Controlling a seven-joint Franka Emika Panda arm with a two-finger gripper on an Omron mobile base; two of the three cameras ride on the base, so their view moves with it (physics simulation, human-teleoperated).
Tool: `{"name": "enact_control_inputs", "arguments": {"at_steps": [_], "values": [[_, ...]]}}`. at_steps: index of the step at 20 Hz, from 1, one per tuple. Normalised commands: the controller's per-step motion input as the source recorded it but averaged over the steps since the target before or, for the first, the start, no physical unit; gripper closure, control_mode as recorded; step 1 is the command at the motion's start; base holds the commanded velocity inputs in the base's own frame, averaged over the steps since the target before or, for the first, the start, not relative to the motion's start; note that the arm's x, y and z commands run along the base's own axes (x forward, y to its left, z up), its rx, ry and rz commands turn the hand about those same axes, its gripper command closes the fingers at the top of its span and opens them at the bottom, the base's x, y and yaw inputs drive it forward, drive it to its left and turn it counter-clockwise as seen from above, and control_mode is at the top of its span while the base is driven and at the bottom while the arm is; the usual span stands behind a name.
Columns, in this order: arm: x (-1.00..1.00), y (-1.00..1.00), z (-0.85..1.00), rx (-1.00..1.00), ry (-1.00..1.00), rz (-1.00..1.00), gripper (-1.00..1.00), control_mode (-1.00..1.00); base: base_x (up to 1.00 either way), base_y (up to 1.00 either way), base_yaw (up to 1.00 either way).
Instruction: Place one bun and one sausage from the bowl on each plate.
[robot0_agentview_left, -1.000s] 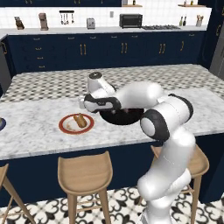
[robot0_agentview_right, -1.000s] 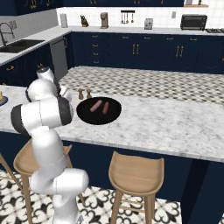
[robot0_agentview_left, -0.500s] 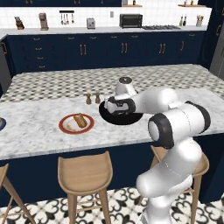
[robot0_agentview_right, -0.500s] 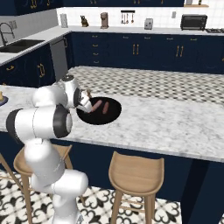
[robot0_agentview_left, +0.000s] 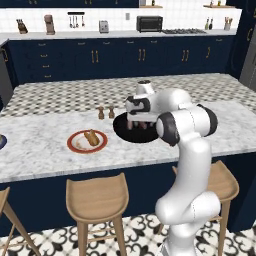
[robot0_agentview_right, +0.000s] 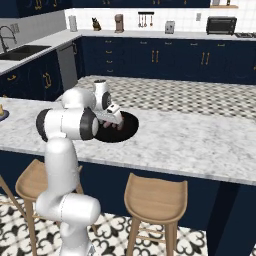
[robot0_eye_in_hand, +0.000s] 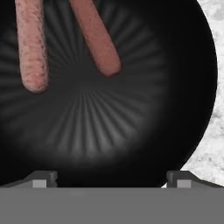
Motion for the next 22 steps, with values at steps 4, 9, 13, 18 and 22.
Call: {"name": "enact_control_inputs", "arguments": {"at_steps": [4,9,13,18,22], "values": [[0.30,0.50,-0.26,0.03,0.00,0.00,-1.00,-1.00,0.00,0.00,0.00],[0.13,0.01,-0.16,0.18,-0.07,0.00,-1.00,-1.00,0.00,0.00,0.00],[0.25,0.00,-0.50,0.00,-0.10,0.00,-1.00,-1.00,0.00,0.00,0.00],[0.45,0.21,-0.18,-0.01,-0.02,0.00,-1.00,-1.00,0.00,0.00,0.00],[0.34,0.19,-0.13,-0.01,0.00,0.00,-1.00,-1.00,0.00,0.00,0.00]]}}
